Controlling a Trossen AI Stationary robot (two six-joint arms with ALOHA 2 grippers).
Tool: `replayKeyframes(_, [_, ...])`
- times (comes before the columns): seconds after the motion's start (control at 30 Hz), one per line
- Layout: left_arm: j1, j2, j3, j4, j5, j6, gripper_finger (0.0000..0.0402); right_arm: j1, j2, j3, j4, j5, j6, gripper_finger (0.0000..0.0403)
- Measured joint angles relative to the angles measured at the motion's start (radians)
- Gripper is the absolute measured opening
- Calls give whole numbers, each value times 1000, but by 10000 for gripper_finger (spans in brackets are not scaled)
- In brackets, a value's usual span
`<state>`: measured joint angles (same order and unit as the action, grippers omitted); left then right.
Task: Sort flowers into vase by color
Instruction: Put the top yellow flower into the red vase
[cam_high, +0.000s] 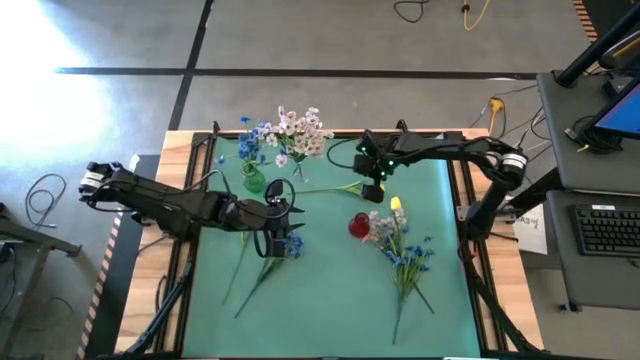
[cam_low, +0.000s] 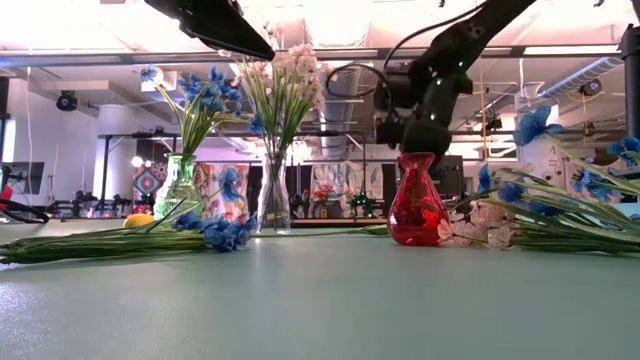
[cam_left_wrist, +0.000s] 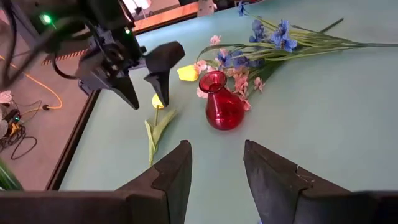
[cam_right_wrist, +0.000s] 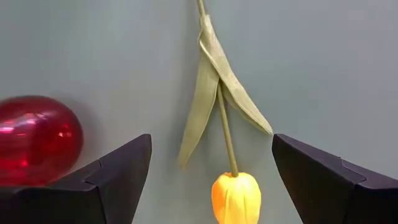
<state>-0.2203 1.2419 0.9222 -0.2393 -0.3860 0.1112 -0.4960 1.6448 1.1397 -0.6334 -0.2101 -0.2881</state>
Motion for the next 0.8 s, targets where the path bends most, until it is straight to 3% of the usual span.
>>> replayKeyframes(0.5, [2, 2, 0, -11, -53, -19, 134, 0, 110, 0, 72, 4, -20, 319])
replayKeyframes(0.63, [2, 2, 0, -12, -61, -20, 134, 0, 135, 0, 73, 4, -22, 272])
replayKeyframes(0.8, [2, 3, -1, -12, -61, -23, 134, 0, 156, 1, 77, 7, -26, 178])
